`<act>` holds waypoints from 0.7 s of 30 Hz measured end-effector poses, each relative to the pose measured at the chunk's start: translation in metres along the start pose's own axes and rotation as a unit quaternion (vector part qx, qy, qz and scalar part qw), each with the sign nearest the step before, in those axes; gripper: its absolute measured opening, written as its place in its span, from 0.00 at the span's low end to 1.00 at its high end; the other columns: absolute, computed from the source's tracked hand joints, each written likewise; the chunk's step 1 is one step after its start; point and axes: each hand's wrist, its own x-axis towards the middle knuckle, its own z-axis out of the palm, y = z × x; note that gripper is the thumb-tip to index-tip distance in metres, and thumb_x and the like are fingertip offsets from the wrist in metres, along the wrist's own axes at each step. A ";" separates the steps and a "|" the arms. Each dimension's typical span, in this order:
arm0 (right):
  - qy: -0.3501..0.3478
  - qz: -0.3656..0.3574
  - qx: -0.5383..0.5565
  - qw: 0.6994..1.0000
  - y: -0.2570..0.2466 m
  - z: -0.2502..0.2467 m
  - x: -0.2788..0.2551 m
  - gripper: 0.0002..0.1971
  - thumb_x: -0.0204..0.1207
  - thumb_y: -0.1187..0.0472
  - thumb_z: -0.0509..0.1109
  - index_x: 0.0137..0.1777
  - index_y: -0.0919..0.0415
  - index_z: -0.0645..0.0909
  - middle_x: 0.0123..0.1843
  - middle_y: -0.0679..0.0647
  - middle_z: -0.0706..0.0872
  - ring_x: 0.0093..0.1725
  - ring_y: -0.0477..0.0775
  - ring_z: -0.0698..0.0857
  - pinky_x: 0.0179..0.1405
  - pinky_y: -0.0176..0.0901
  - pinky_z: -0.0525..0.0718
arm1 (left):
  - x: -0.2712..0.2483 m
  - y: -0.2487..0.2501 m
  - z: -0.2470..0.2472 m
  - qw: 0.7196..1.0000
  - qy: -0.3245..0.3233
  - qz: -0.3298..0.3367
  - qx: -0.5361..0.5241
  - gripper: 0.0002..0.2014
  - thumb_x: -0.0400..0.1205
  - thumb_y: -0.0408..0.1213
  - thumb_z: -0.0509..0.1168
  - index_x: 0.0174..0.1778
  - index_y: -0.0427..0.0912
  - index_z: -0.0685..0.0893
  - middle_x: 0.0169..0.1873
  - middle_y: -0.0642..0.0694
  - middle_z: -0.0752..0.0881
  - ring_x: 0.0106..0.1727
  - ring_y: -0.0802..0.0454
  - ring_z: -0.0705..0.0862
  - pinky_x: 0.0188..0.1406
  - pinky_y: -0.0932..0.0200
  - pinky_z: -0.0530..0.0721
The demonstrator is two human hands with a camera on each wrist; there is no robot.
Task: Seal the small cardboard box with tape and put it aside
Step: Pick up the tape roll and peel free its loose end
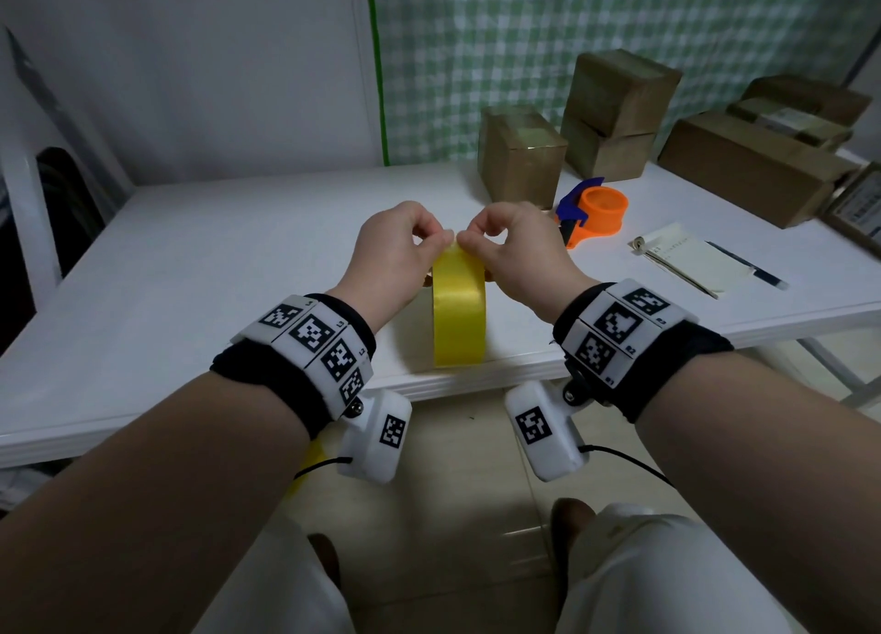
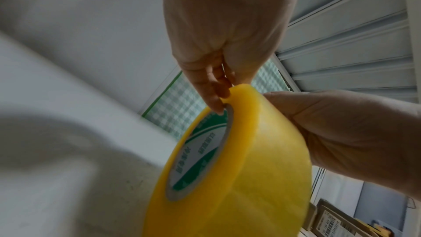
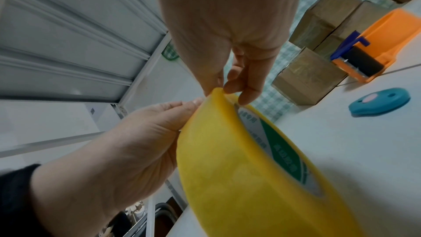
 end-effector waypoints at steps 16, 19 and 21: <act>-0.117 0.187 0.134 0.966 -0.005 -0.011 0.001 0.11 0.78 0.55 0.66 0.57 0.59 0.73 0.36 0.58 0.84 0.28 0.54 0.83 0.26 0.40 0.86 | -0.001 0.004 -0.005 0.899 -0.187 -0.335 -0.211 0.20 0.84 0.50 0.58 0.62 0.36 0.76 0.45 0.35 0.87 0.39 0.43 0.88 0.32 0.54 0.89; -0.109 0.195 0.165 0.961 -0.001 -0.016 0.002 0.11 0.79 0.58 0.66 0.60 0.58 0.73 0.34 0.57 0.82 0.29 0.54 0.82 0.29 0.42 0.86 | 0.001 0.005 -0.009 0.893 -0.225 -0.313 -0.232 0.18 0.82 0.49 0.63 0.58 0.38 0.81 0.50 0.37 0.89 0.45 0.46 0.88 0.40 0.54 0.88; -0.116 0.205 0.214 0.948 0.003 -0.020 0.002 0.16 0.79 0.57 0.68 0.64 0.60 0.72 0.35 0.56 0.81 0.32 0.54 0.83 0.33 0.42 0.86 | 0.002 0.010 -0.009 0.914 -0.223 -0.262 -0.217 0.10 0.81 0.40 0.66 0.54 0.40 0.83 0.47 0.42 0.88 0.44 0.51 0.87 0.39 0.60 0.87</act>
